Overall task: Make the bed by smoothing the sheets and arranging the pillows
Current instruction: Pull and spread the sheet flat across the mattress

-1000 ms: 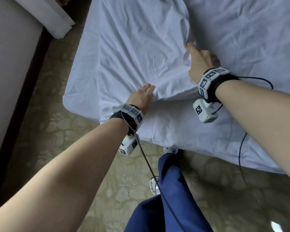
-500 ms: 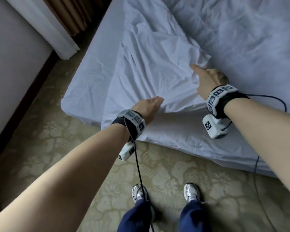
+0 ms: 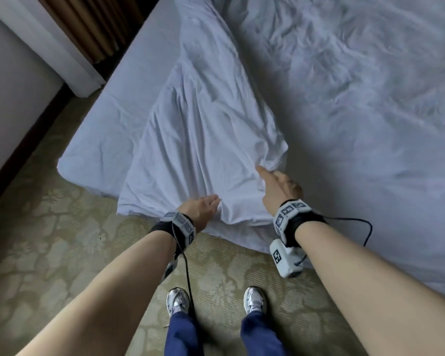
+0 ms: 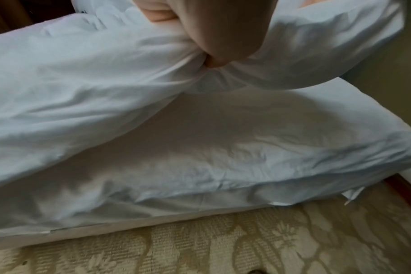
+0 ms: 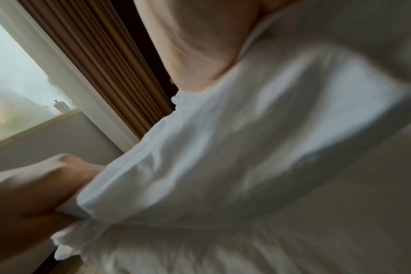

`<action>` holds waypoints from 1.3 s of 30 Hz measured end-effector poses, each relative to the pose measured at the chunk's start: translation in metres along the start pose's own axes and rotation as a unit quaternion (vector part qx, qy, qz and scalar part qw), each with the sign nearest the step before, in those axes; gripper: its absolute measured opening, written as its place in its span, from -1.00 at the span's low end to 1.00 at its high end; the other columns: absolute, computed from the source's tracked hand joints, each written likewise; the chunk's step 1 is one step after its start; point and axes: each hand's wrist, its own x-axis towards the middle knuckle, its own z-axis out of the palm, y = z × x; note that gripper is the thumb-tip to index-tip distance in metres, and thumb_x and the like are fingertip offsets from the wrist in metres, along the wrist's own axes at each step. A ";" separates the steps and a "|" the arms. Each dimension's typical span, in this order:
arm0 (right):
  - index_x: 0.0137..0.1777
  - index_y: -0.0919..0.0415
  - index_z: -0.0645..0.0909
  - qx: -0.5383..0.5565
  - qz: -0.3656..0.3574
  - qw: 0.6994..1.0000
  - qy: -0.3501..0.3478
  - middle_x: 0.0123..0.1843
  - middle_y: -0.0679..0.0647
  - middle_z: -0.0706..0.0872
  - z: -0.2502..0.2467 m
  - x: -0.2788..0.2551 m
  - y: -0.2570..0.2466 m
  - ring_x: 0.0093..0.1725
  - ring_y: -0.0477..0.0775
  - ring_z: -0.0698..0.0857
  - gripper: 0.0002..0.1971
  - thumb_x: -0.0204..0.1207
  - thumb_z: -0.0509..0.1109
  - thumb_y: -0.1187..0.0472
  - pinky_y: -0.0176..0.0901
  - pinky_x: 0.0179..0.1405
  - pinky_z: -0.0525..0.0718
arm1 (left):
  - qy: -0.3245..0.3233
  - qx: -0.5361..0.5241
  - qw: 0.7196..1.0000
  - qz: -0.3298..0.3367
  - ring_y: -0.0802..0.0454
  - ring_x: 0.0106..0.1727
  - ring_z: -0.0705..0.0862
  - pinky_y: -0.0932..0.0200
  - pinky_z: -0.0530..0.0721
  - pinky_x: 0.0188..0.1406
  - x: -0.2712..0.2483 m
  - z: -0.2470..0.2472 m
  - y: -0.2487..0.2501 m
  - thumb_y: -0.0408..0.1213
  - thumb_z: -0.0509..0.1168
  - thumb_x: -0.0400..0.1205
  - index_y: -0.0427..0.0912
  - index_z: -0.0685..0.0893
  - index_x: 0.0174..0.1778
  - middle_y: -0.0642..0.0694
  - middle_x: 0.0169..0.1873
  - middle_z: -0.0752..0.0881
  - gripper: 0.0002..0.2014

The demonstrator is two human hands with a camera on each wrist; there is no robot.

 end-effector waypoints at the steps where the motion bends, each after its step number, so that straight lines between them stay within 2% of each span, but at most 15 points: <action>1: 0.62 -0.21 0.22 -0.002 0.008 1.000 -0.012 0.36 0.12 0.55 0.008 -0.006 0.010 0.17 0.30 0.66 -0.32 0.56 0.14 0.38 0.06 0.11 0.66 | -0.010 -0.009 1.000 0.000 -0.06 0.66 0.22 0.03 0.37 0.54 0.003 0.003 0.009 -0.43 0.12 0.73 -0.20 -0.02 0.72 -0.08 0.72 0.02 -0.34; 4: 0.67 -0.27 0.05 -0.027 0.050 0.996 -0.074 0.44 0.10 0.50 0.025 -0.021 0.042 0.23 0.26 0.63 -0.29 0.61 0.08 0.34 0.04 0.17 0.61 | -0.056 -0.062 0.996 0.015 -0.05 0.70 0.12 -0.06 0.19 0.64 0.007 0.017 0.028 -0.48 0.23 0.66 -0.12 -0.06 0.73 -0.08 0.72 0.00 -0.21; 7: 0.66 -0.31 -0.08 -0.061 0.118 0.979 -0.155 0.44 0.21 0.51 0.013 -0.036 0.060 0.33 0.31 0.57 -0.29 0.63 0.12 0.21 0.14 0.24 0.54 | -0.077 -0.055 0.996 0.001 -0.06 0.71 0.04 -0.19 0.10 0.66 0.003 0.010 0.029 -0.36 0.36 0.61 -0.07 -0.06 0.73 -0.08 0.72 -0.10 -0.12; 11: 0.50 0.03 0.40 -0.111 0.103 0.969 -0.196 0.43 0.20 0.55 -0.046 -0.021 0.041 0.39 0.30 0.54 -0.56 0.61 0.20 0.13 0.15 0.31 0.56 | 0.000 -0.100 0.992 -0.081 -0.16 0.64 0.28 -0.17 0.38 0.55 -0.013 -0.065 -0.004 -0.27 0.28 0.66 -0.16 0.19 0.67 -0.14 0.70 0.08 -0.35; 13: 0.44 0.23 0.50 -0.113 0.069 0.975 -0.176 0.43 0.25 0.57 -0.091 -0.003 0.010 0.39 0.31 0.56 -0.62 0.65 0.21 0.17 0.13 0.31 0.60 | 0.047 -0.121 0.984 -0.122 -0.20 0.51 0.46 -0.16 0.53 0.41 -0.028 -0.112 -0.030 -0.27 0.25 0.66 -0.17 0.33 0.60 -0.15 0.60 0.33 -0.45; 17: 0.36 0.25 0.58 -0.069 -0.001 0.994 -0.088 0.33 0.27 0.62 -0.186 0.016 -0.071 0.23 0.31 0.66 -0.68 0.69 0.18 0.20 0.00 0.08 0.65 | 0.123 -0.152 0.964 -0.182 -0.23 0.38 0.58 -0.14 0.60 0.32 -0.076 -0.197 -0.077 -0.22 0.27 0.66 -0.16 0.49 0.49 -0.18 0.40 0.55 -0.55; 19: 0.05 0.26 0.64 -0.073 -0.029 0.996 -0.042 0.04 0.25 0.67 -0.228 0.017 -0.112 -0.05 0.25 0.67 -0.80 0.65 0.20 0.20 -0.07 -0.18 0.61 | 0.152 -0.167 0.952 -0.208 -0.24 0.33 0.60 -0.12 0.61 0.27 -0.105 -0.232 -0.098 -0.20 0.25 0.68 -0.13 0.50 0.48 -0.21 0.34 0.60 -0.58; 21: -0.32 0.21 0.41 -0.072 -0.041 0.997 0.005 -0.34 0.15 0.43 -0.264 0.012 -0.151 -0.35 0.12 0.47 -0.74 0.63 0.20 0.22 -0.13 -0.40 0.44 | 0.175 -0.172 0.942 -0.229 -0.25 0.29 0.62 -0.07 0.63 0.22 -0.131 -0.258 -0.121 -0.19 0.25 0.68 -0.08 0.49 0.49 -0.20 0.31 0.61 -0.58; 22: -0.35 0.19 0.33 -0.074 -0.043 0.996 0.025 -0.40 0.12 0.33 -0.279 0.010 -0.169 -0.36 0.11 0.42 -0.70 0.63 0.20 0.22 -0.12 -0.39 0.43 | 0.190 -0.169 0.938 -0.234 -0.24 0.28 0.63 -0.05 0.63 0.21 -0.143 -0.269 -0.132 -0.18 0.26 0.67 -0.05 0.49 0.48 -0.19 0.31 0.62 -0.57; 24: -0.33 0.21 0.37 -0.069 -0.042 0.995 0.063 -0.37 0.13 0.40 -0.304 0.005 -0.203 -0.20 0.20 0.53 -0.72 0.62 0.20 0.19 -0.04 -0.15 0.61 | 0.226 -0.160 0.933 -0.230 -0.24 0.28 0.63 -0.02 0.63 0.20 -0.164 -0.291 -0.153 -0.17 0.27 0.64 -0.03 0.50 0.48 -0.19 0.31 0.63 -0.56; 27: -0.17 0.25 0.58 -0.066 -0.021 0.992 0.108 -0.06 0.26 0.64 -0.321 0.002 -0.249 0.06 0.35 0.66 -0.82 0.57 0.24 0.18 0.15 0.15 0.68 | 0.279 -0.142 0.928 -0.201 -0.26 0.27 0.65 -0.05 0.65 0.19 -0.194 -0.313 -0.180 -0.19 0.26 0.65 -0.03 0.48 0.51 -0.21 0.34 0.59 -0.54; 29: -0.05 0.24 0.63 -0.074 -0.005 0.990 0.122 0.10 0.30 0.68 -0.320 0.002 -0.280 0.13 0.37 0.67 -0.83 0.57 0.25 0.18 0.09 0.12 0.66 | 0.293 -0.130 0.930 -0.177 -0.28 0.25 0.65 -0.06 0.65 0.18 -0.211 -0.316 -0.197 -0.22 0.27 0.65 -0.03 0.48 0.52 -0.23 0.35 0.57 -0.53; 32: -0.16 0.26 0.55 -0.081 0.014 0.990 0.118 0.19 0.30 0.68 -0.307 0.008 -0.327 0.20 0.37 0.65 -0.86 0.56 0.27 0.20 0.10 0.13 0.63 | 0.285 -0.118 0.938 -0.158 -0.28 0.25 0.66 -0.09 0.66 0.20 -0.225 -0.307 -0.235 -0.22 0.28 0.62 0.00 0.49 0.51 -0.23 0.36 0.57 -0.52; 35: 0.13 0.25 0.64 -0.098 0.019 0.989 0.108 0.24 0.31 0.67 -0.297 0.019 -0.372 0.25 0.37 0.64 -0.76 0.53 0.28 0.21 0.06 0.18 0.62 | 0.285 -0.116 0.939 -0.156 -0.28 0.22 0.67 -0.08 0.67 0.16 -0.233 -0.296 -0.282 -0.23 0.28 0.63 -0.02 0.50 0.49 -0.22 0.33 0.59 -0.54; 39: 0.23 0.26 0.64 -0.113 0.027 0.987 0.111 0.26 0.29 0.68 -0.298 0.048 -0.423 0.26 0.34 0.65 -0.70 0.55 0.28 0.22 0.01 0.15 0.60 | 0.286 -0.099 0.943 -0.142 -0.25 0.16 0.69 -0.07 0.70 0.12 -0.235 -0.292 -0.349 -0.24 0.29 0.60 -0.11 0.55 0.40 -0.18 0.21 0.66 -0.59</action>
